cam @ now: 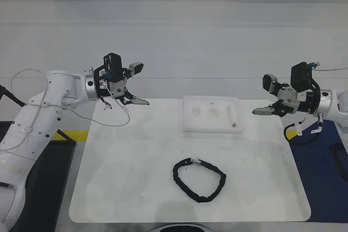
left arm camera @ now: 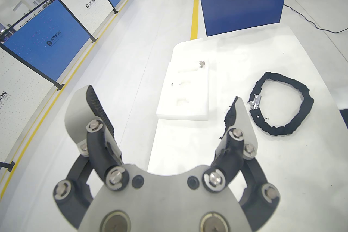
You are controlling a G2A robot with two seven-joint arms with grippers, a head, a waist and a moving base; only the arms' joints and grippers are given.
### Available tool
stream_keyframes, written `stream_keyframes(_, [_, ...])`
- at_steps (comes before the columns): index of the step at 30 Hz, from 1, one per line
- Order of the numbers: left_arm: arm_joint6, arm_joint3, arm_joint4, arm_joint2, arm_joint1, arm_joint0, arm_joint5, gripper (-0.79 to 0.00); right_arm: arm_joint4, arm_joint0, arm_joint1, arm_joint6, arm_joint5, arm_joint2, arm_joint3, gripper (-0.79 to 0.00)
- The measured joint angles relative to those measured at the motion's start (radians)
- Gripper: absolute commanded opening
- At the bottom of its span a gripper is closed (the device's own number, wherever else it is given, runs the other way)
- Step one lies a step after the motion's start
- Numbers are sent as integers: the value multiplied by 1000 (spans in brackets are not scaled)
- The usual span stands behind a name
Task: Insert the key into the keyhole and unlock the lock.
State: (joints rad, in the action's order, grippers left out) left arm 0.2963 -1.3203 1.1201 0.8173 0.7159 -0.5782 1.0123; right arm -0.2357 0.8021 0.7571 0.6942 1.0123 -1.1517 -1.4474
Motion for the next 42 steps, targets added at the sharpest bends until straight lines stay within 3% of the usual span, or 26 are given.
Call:
stream_keyframes(25, [0, 0, 0, 0, 0, 0, 0, 0, -9, 5, 1, -6, -11, 2, 3, 0])
stream_keyframes(34, [0, 0, 0, 0, 0, 0, 0, 0, -53, -10, 43, -27, -299, 118, 96, 0])
stream_keyframes(42, [0, 0, 0, 0, 0, 0, 0, 0, 10, -109, 120, 98, -587, 291, 250, 0])
